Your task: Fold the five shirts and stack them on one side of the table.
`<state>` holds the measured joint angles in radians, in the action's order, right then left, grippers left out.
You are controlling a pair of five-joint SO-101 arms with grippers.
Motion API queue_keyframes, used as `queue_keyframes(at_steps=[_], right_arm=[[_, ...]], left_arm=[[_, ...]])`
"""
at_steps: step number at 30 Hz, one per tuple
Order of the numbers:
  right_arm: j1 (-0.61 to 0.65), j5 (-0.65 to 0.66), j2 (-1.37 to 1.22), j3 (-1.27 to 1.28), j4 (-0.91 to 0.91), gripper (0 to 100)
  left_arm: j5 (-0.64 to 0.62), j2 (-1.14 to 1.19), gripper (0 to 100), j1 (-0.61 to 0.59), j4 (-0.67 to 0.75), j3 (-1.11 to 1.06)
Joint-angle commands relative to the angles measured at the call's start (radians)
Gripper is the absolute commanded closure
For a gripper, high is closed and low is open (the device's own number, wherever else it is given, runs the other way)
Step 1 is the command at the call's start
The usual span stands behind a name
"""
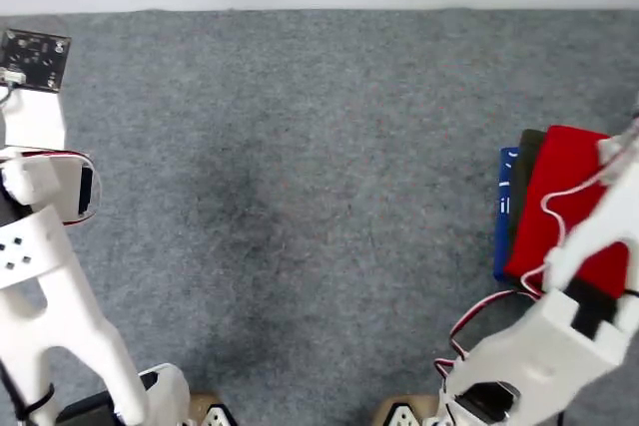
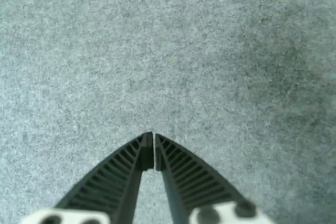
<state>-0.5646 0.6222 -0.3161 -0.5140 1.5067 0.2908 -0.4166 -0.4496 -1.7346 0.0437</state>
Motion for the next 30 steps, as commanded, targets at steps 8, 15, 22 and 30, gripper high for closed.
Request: queue_keyframes(at_steps=[8, 15, 22, 30], right_arm=[[0.154, -0.16, -0.151, -0.048, -0.067, 98.8], [0.232, -0.175, 0.041, -0.124, 0.222, 98.8], [0.26, -0.244, 0.278, -0.038, 0.289, 98.8], [0.277, -0.506, 0.676, 0.368, 0.275, 98.8]], left_arm=[[0.005, -0.032, 99, 0.002, -0.009, 0.01], [0.0, -0.034, 99, 0.003, -0.011, 0.012], [-0.245, -0.034, 99, 0.003, -0.02, 0.012], [-0.477, -0.275, 99, 0.15, 0.044, -0.128]])
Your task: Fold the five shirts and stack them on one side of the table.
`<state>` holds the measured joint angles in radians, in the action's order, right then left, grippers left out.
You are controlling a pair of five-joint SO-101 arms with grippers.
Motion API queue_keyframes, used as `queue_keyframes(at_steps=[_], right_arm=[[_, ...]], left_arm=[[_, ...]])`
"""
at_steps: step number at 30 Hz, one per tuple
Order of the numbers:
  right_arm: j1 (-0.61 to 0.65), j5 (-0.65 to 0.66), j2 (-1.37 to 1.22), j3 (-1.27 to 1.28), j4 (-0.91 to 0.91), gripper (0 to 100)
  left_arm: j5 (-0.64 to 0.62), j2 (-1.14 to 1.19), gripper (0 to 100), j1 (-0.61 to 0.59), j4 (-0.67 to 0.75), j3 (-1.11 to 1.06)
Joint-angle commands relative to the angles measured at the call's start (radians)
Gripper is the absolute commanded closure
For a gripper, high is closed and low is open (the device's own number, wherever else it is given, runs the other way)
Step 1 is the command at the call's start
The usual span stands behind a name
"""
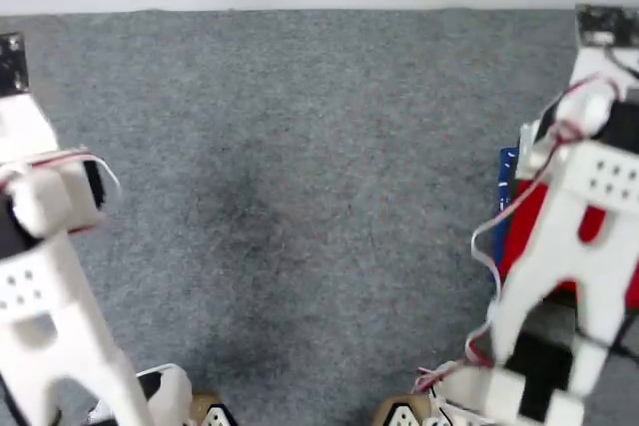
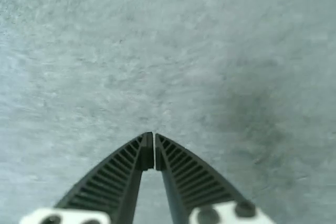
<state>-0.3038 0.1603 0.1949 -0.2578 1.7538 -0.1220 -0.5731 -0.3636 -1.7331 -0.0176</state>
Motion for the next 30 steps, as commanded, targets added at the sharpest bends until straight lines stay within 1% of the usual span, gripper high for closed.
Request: queue_keyframes(at_steps=[1, 3, 11, 16, 18, 21, 26, 30], right_arm=[[0.018, -0.049, 0.208, 0.169, 0.007, 98.8], [0.018, -0.049, 0.288, 0.296, -0.074, 98.8], [0.018, -0.049, 0.659, 0.839, -0.398, 98.8], [0.018, -0.049, 0.909, 1.169, -0.638, 98.8], [0.016, -0.048, 1.001, 1.298, -0.719, 98.8], [0.024, -0.046, 1.132, 1.467, -0.782, 98.8], [0.085, -0.046, 1.311, 1.703, -0.803, 98.4], [0.139, -0.046, 1.461, 1.849, -0.792, 98.7]], left_arm=[[-0.077, -0.163, 99, 0.08, 0.077, -0.117], [-0.087, -0.247, 99, 0.098, 0.167, -0.24], [-0.091, -0.617, 99, 0.101, 0.577, -0.839], [-0.087, -0.825, 99, 0.103, 0.766, -1.129], [-0.087, -0.89, 99, 0.11, 0.81, -1.216], [-0.087, -0.971, 99, 0.163, 0.819, -1.313], [-0.087, -1.066, 99, 0.265, 0.824, -1.458], [-0.087, -1.137, 99, 0.29, 0.818, -1.56]])
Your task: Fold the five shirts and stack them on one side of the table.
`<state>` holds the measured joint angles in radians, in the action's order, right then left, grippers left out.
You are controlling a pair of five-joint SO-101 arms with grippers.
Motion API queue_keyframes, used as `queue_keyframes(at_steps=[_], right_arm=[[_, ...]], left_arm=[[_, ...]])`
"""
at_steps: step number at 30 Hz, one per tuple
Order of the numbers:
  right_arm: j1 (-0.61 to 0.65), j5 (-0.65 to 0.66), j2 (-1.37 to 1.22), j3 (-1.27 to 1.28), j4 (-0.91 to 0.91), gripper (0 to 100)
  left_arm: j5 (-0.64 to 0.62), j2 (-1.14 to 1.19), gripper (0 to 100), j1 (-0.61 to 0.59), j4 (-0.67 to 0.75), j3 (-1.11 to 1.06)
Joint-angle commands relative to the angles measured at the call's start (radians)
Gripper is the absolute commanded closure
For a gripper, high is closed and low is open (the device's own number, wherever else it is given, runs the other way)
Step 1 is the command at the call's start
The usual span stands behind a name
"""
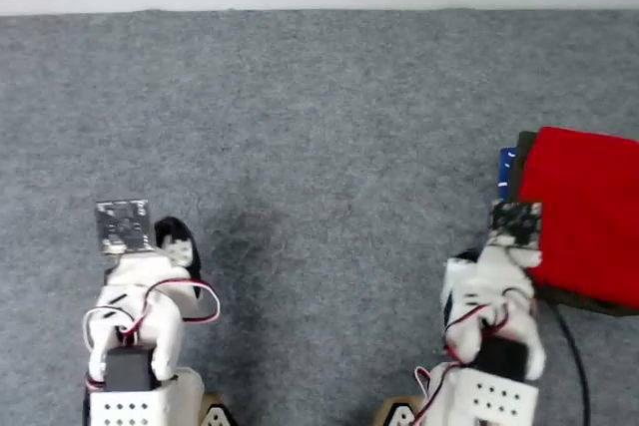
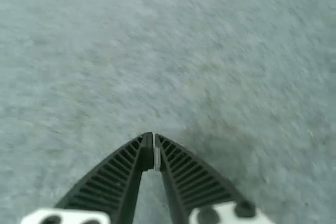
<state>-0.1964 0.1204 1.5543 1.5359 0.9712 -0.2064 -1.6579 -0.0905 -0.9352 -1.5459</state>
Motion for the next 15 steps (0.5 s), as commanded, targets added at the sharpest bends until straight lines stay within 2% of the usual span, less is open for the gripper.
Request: queue_keyframes(at_steps=[1, 5, 11, 15], right_arm=[[0.039, -0.006, 0.142, 0.08, -0.005, 98.7], [0.073, -0.006, 0.274, 0.149, 0.077, 98.7], [0.087, -0.008, 0.243, 0.147, 0.185, 98.7], [0.09, -0.008, 0.243, 0.147, 0.292, 98.7]], left_arm=[[-0.003, -0.071, 99, 0.017, 0.02, -0.053], [-0.002, -0.153, 99, 0.017, 0.017, -0.14], [-0.002, -0.149, 99, 0.017, -0.014, -0.137], [-0.002, -0.149, 99, 0.017, -0.094, -0.137]])
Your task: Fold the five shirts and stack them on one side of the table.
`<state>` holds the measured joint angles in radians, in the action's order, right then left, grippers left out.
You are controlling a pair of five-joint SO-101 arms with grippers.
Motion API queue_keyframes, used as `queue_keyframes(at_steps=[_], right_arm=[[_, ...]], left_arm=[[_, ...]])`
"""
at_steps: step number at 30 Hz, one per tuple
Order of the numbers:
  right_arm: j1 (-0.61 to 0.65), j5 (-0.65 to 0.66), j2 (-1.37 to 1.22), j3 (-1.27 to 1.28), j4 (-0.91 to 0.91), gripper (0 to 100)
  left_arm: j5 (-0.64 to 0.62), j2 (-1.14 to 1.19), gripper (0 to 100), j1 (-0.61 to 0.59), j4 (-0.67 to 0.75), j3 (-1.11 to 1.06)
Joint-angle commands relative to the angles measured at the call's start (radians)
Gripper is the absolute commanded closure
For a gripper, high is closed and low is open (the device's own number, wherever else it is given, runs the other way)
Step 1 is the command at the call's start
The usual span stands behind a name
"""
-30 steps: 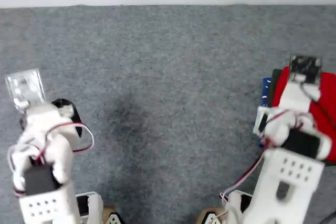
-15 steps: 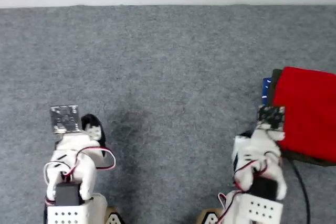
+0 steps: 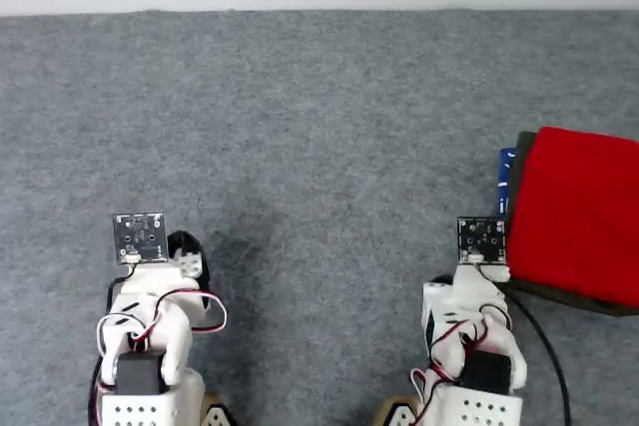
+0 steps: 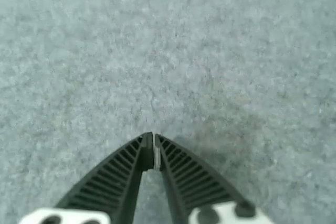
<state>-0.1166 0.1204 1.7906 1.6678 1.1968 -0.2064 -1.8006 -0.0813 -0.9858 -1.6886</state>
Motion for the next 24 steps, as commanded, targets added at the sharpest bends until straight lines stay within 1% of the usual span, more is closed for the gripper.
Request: queue_keyframes(at_steps=[1, 5, 7, 11, 15, 17, 19, 24], right_arm=[[0.012, -0.006, 0.007, 0.015, 0.096, 98.7], [0.004, -0.006, 0.007, 0.015, 0.104, 98.8], [0.004, -0.008, 0.007, 0.015, 0.104, 98.8], [0.004, -0.026, 0.007, 0.015, 0.104, 98.8], [0.004, -0.178, 0.007, 0.015, 0.102, 98.8], [0.002, -0.227, 0.007, 0.015, 0.102, 98.8], [0.002, -0.247, 0.007, 0.015, 0.102, 98.8], [0.007, -0.245, 0.007, 0.015, 0.102, 98.8]], left_arm=[[-0.002, -0.006, 99, 0.008, -0.071, 0.005], [-0.003, -0.006, 99, 0.008, -0.204, 0.005], [-0.003, -0.009, 99, 0.008, -0.239, 0.005], [-0.009, -0.011, 99, 0.005, -0.261, 0.005], [-0.009, -0.012, 99, 0.008, -0.262, 0.005], [-0.009, -0.012, 99, 0.003, -0.262, 0.005], [-0.009, -0.012, 99, 0.005, -0.262, 0.005], [-0.009, -0.012, 99, 0.005, -0.262, 0.005]])
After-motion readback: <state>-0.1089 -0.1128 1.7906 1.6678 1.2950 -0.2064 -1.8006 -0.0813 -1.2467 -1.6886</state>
